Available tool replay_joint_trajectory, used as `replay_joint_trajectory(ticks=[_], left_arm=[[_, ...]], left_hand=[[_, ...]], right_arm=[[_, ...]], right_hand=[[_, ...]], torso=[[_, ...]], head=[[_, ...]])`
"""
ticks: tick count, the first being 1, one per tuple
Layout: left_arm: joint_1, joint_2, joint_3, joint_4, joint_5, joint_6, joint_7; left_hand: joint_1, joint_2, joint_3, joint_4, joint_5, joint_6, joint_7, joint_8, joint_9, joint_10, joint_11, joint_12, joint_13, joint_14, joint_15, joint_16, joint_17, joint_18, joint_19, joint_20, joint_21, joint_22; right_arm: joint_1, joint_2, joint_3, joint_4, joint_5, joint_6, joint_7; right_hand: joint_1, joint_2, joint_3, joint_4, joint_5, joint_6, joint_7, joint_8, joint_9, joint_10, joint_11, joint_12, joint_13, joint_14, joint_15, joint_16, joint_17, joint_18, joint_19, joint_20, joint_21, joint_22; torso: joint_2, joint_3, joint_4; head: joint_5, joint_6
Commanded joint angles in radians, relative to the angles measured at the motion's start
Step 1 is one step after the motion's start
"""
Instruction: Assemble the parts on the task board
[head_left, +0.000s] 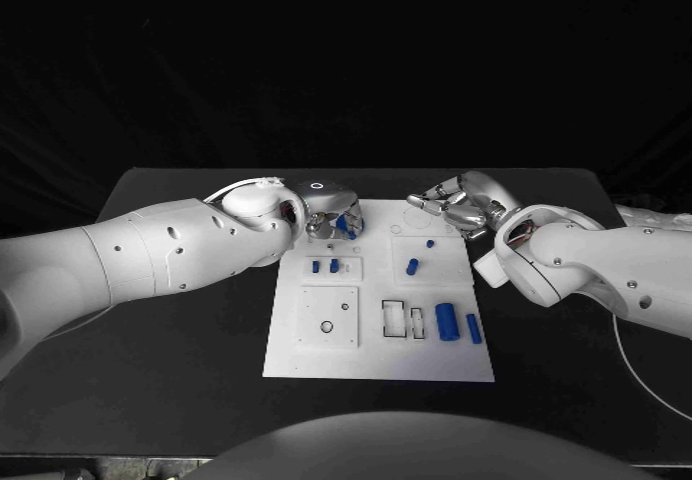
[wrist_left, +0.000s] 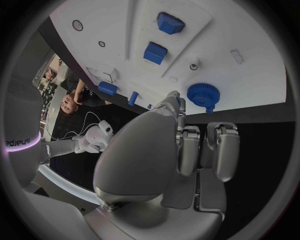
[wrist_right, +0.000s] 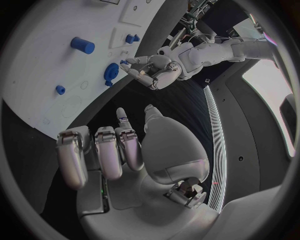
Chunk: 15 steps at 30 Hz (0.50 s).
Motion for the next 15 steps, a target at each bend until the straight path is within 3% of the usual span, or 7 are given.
replay_joint_trajectory(ticks=[1,15], left_arm=[[0.003,-0.012,0.001,0.015,0.004,-0.043,0.036],[0.006,-0.081,-0.001,0.071,0.018,0.030,0.025]], left_hand=[[-0.010,0.004,0.003,0.003,0.005,0.006,-0.001,0.003,0.001,0.007,0.000,-0.004,-0.001,0.106,0.002,0.003,0.263,-0.015,0.103,-0.004,0.006,0.264],[-0.013,0.004,0.010,0.002,0.005,0.001,0.000,-0.002,-0.001,0.002,0.001,-0.014,-0.002,0.106,0.003,0.003,0.263,-0.015,0.103,-0.004,0.006,0.264]], right_arm=[[-0.001,0.001,0.000,-0.001,-0.002,0.014,0.001],[-0.001,0.004,0.000,-0.003,-0.002,0.017,0.000]], right_hand=[[0.001,0.007,-0.005,-0.001,0.001,-0.004,0.000,0.006,0.001,0.105,-0.003,-0.005,0.262,0.106,-0.006,0.004,0.263,-0.014,0.107,-0.004,0.004,0.263],[0.001,0.007,-0.006,-0.001,0.001,-0.004,0.001,0.006,0.001,0.105,-0.003,-0.005,0.262,0.106,-0.005,0.004,0.263,-0.014,0.107,-0.004,0.004,0.263]], torso=[[0.001,-0.0004,0.0009],[0.000,-0.0009,-0.0008]], head=[[0.000,0.000],[0.005,0.000]])
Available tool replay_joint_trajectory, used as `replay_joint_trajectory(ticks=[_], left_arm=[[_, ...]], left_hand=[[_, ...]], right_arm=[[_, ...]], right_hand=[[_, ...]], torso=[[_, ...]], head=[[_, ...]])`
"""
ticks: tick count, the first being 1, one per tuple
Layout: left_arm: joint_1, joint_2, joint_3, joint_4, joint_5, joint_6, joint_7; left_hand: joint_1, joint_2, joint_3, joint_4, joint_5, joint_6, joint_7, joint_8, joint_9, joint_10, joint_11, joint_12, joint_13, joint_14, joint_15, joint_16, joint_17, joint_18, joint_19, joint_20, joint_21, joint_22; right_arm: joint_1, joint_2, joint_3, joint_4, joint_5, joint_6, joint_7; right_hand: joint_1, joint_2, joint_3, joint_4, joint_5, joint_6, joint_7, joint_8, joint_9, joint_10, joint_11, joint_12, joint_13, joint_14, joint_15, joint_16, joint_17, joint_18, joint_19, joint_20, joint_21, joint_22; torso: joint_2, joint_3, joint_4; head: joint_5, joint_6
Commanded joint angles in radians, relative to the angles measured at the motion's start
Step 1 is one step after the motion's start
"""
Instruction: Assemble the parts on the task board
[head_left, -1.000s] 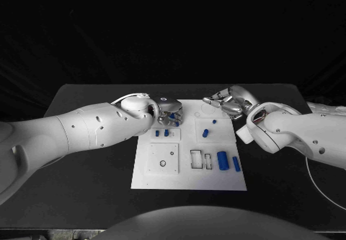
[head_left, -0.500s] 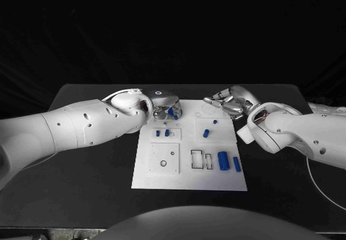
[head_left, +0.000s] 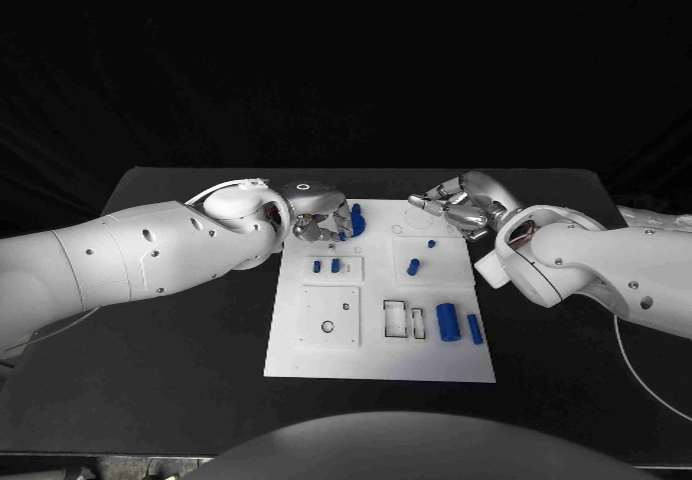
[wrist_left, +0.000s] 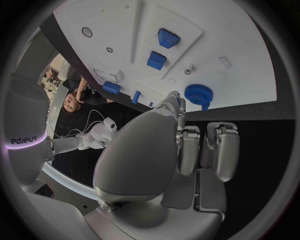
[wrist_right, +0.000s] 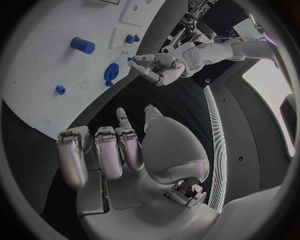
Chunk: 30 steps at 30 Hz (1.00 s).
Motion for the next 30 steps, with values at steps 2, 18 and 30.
replay_joint_trajectory(ticks=[2,18,30], left_arm=[[0.002,-0.013,0.000,0.016,0.010,0.036,0.001],[0.001,-0.021,-0.004,0.004,0.011,0.085,-0.035],[-0.001,-0.014,-0.006,-0.016,0.011,0.098,-0.050]], left_hand=[[-0.009,0.002,0.006,-0.002,0.006,0.001,0.000,0.003,-0.001,0.003,0.001,-0.004,-0.001,0.106,0.003,0.003,0.263,-0.015,0.103,-0.004,0.006,0.263],[-0.010,0.000,0.014,-0.003,0.006,-0.006,0.002,-0.003,-0.003,-0.003,0.004,-0.012,-0.001,0.106,0.005,0.003,0.263,-0.015,0.103,-0.004,0.006,0.263],[-0.009,-0.001,0.017,-0.004,0.006,-0.009,0.004,-0.005,-0.004,-0.006,0.005,-0.014,-0.001,0.106,0.006,0.003,0.263,-0.015,0.103,-0.004,0.006,0.263]], right_arm=[[-0.001,0.002,0.000,-0.001,-0.003,0.015,0.001],[-0.002,0.003,0.000,-0.001,-0.003,0.015,0.000],[-0.002,0.000,0.000,0.002,-0.003,0.015,0.001]], right_hand=[[0.001,0.007,-0.006,-0.001,0.001,-0.004,0.001,0.006,0.001,0.105,-0.003,-0.005,0.262,0.106,-0.005,0.004,0.263,-0.014,0.107,-0.004,0.004,0.263],[0.001,0.007,-0.006,-0.001,0.001,-0.004,0.001,0.006,0.001,0.105,-0.003,-0.005,0.262,0.106,-0.005,0.004,0.263,-0.014,0.107,-0.004,0.004,0.263],[0.001,0.008,-0.007,-0.002,0.001,-0.005,0.001,0.006,0.001,0.105,-0.003,-0.005,0.262,0.106,-0.005,0.004,0.263,-0.014,0.107,-0.004,0.004,0.263]], torso=[[-0.001,-0.0002,-0.0011],[0.002,0.0001,-0.0010],[0.001,-0.0001,-0.0014]], head=[[0.000,0.000],[0.002,0.000],[0.003,0.000]])
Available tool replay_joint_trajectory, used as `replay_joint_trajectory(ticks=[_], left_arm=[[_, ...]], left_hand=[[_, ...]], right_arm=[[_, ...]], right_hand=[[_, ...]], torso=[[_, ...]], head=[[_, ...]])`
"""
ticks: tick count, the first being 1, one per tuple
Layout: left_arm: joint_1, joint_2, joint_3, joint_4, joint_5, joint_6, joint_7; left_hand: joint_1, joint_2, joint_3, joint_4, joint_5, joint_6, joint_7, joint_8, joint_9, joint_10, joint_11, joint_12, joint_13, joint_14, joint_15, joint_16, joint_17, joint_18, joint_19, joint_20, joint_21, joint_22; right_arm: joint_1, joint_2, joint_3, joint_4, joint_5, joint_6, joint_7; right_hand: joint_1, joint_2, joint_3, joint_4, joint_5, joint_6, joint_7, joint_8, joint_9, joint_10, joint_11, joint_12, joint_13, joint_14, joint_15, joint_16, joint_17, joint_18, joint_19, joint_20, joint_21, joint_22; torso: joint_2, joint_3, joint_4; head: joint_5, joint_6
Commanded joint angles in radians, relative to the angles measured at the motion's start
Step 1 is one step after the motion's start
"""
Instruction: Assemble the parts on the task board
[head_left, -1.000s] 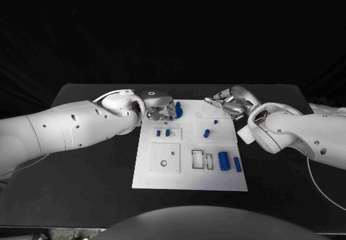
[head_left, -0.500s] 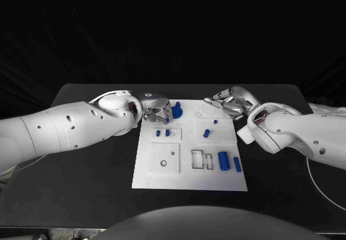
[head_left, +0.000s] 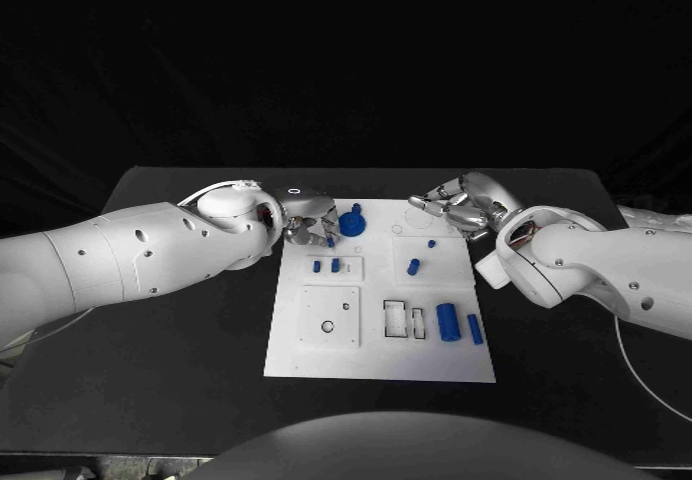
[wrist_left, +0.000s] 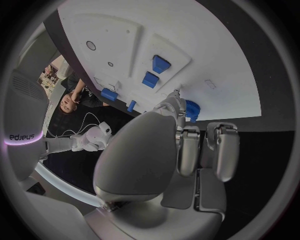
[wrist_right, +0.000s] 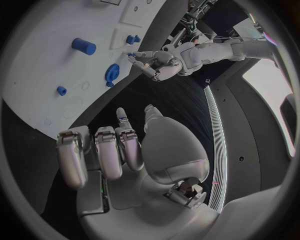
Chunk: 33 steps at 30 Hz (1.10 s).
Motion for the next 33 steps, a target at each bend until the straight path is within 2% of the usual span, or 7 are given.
replay_joint_trajectory(ticks=[1,14,19,22,33], left_arm=[[0.000,0.003,0.000,-0.004,0.004,0.025,-0.012],[-0.001,0.014,-0.001,-0.026,0.004,0.038,-0.004],[-0.003,0.021,-0.001,-0.033,0.005,0.043,0.003],[-0.004,0.022,-0.002,-0.031,0.005,0.048,0.005],[-0.004,0.030,-0.003,-0.038,0.007,0.085,0.003]], left_hand=[[-0.005,-0.002,0.006,0.002,0.003,-0.003,0.002,0.004,0.001,-0.002,0.002,-0.003,0.001,0.106,0.006,0.003,0.263,-0.015,0.103,-0.004,0.006,0.263],[-0.006,-0.004,0.008,0.002,0.003,-0.005,0.003,0.002,0.000,-0.006,0.002,-0.004,0.001,0.106,0.007,0.003,0.263,-0.015,0.103,-0.004,0.006,0.263],[-0.008,-0.004,0.009,0.003,0.002,-0.005,0.003,0.002,0.000,-0.007,0.003,-0.005,0.001,0.106,0.007,0.003,0.263,-0.015,0.103,-0.003,0.006,0.263],[-0.009,-0.004,0.010,0.004,0.002,-0.006,0.003,0.001,0.000,-0.009,0.002,-0.005,0.001,0.106,0.007,0.003,0.263,-0.015,0.103,-0.003,0.006,0.263],[-0.010,-0.004,0.011,0.004,0.002,-0.007,0.002,0.001,-0.001,-0.011,0.002,-0.005,0.001,0.106,0.007,0.003,0.263,-0.015,0.103,-0.003,0.006,0.263]], right_arm=[[-0.001,0.000,0.000,0.002,-0.003,0.012,0.002],[-0.001,0.000,0.000,0.003,-0.003,0.014,0.002],[-0.001,-0.001,0.000,0.004,-0.004,0.014,0.001],[-0.001,-0.001,0.000,0.004,-0.004,0.014,0.001],[-0.001,-0.002,0.000,0.006,-0.004,0.011,0.003]], right_hand=[[0.001,0.008,-0.007,-0.001,0.001,-0.005,0.001,0.006,0.001,0.105,-0.003,-0.005,0.262,0.106,-0.005,0.004,0.263,-0.014,0.107,-0.004,0.004,0.263],[0.001,0.008,-0.007,-0.001,0.001,-0.005,0.001,0.006,0.001,0.105,-0.003,-0.005,0.262,0.106,-0.005,0.004,0.263,-0.014,0.107,-0.004,0.004,0.263],[0.001,0.008,-0.007,-0.001,0.001,-0.005,0.001,0.006,0.001,0.105,-0.003,-0.005,0.262,0.106,-0.005,0.004,0.263,-0.014,0.107,-0.004,0.004,0.263],[0.001,0.008,-0.007,-0.001,0.001,-0.005,0.001,0.006,0.001,0.105,-0.003,-0.005,0.262,0.106,-0.005,0.004,0.263,-0.014,0.107,-0.004,0.004,0.263],[0.001,0.008,-0.008,-0.002,0.001,-0.005,0.001,0.007,0.001,0.105,-0.002,-0.005,0.262,0.106,-0.005,0.004,0.263,-0.014,0.107,-0.004,0.004,0.263]], torso=[[-0.001,0.0010,0.0003],[0.000,0.0007,-0.0013],[0.000,0.0005,0.0004],[0.000,0.0009,-0.0007],[-0.001,0.0013,-0.0002]], head=[[0.000,0.000],[0.002,0.000],[-0.002,0.000],[-0.002,0.000],[-0.002,0.000]])
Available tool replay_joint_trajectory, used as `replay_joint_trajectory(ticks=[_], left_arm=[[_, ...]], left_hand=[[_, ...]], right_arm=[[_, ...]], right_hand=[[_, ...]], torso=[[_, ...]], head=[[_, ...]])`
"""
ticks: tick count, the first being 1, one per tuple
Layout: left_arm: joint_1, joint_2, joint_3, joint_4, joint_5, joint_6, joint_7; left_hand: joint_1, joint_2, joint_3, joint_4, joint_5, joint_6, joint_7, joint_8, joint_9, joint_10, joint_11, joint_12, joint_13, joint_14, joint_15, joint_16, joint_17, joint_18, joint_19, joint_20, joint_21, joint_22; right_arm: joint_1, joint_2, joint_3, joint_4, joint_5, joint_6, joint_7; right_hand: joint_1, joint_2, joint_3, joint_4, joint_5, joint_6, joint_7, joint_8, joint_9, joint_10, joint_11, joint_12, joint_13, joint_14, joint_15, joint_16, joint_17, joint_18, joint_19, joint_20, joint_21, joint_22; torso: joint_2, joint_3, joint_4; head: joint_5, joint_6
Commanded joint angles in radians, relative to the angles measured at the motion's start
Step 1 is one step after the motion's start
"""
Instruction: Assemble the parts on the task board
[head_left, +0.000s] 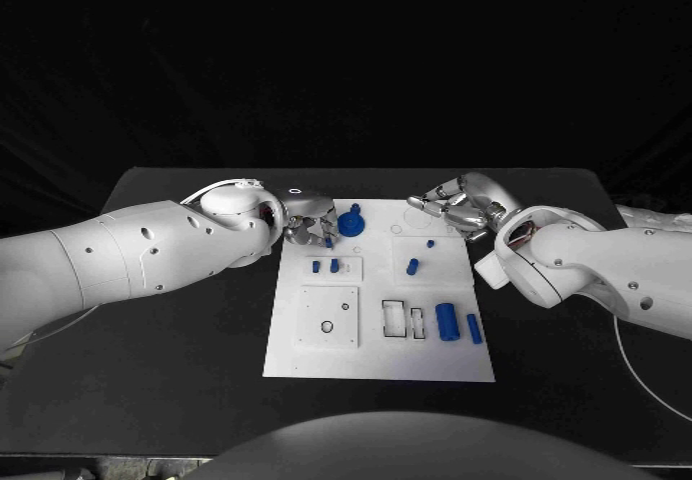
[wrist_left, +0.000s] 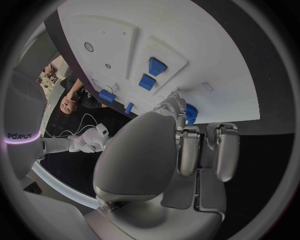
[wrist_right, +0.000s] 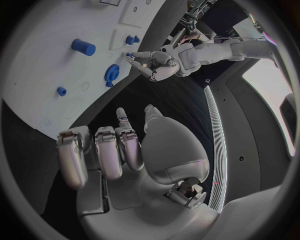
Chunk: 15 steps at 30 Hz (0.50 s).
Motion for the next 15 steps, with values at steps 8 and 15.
replay_joint_trajectory(ticks=[8,15], left_arm=[[-0.004,0.007,-0.004,-0.002,0.003,0.073,0.002],[-0.004,0.008,-0.005,-0.002,0.003,0.083,-0.001]], left_hand=[[-0.006,-0.001,0.007,-0.001,0.003,-0.004,0.004,0.002,0.000,-0.009,-0.003,-0.005,0.001,0.106,0.007,0.003,0.264,-0.015,0.103,-0.003,0.006,0.263],[-0.008,-0.004,0.010,-0.002,0.003,-0.009,0.004,-0.001,-0.001,-0.015,-0.002,-0.006,0.001,0.106,0.006,0.003,0.264,-0.015,0.103,-0.003,0.006,0.263]], right_arm=[[-0.001,0.000,0.000,0.001,-0.002,0.011,0.002],[-0.001,0.001,0.000,0.001,-0.002,0.011,0.002]], right_hand=[[0.001,0.008,-0.005,0.001,0.001,-0.005,0.001,0.007,0.001,0.105,-0.003,-0.005,0.262,0.106,-0.005,0.004,0.263,-0.014,0.107,-0.004,0.004,0.263],[0.001,0.008,-0.005,0.001,0.001,-0.005,0.001,0.007,0.001,0.105,-0.003,-0.005,0.262,0.106,-0.005,0.004,0.263,-0.014,0.107,-0.004,0.004,0.263]], torso=[[0.000,-0.0003,0.0009],[-0.001,-0.0003,-0.0002]], head=[[0.003,0.000],[0.002,0.000]])
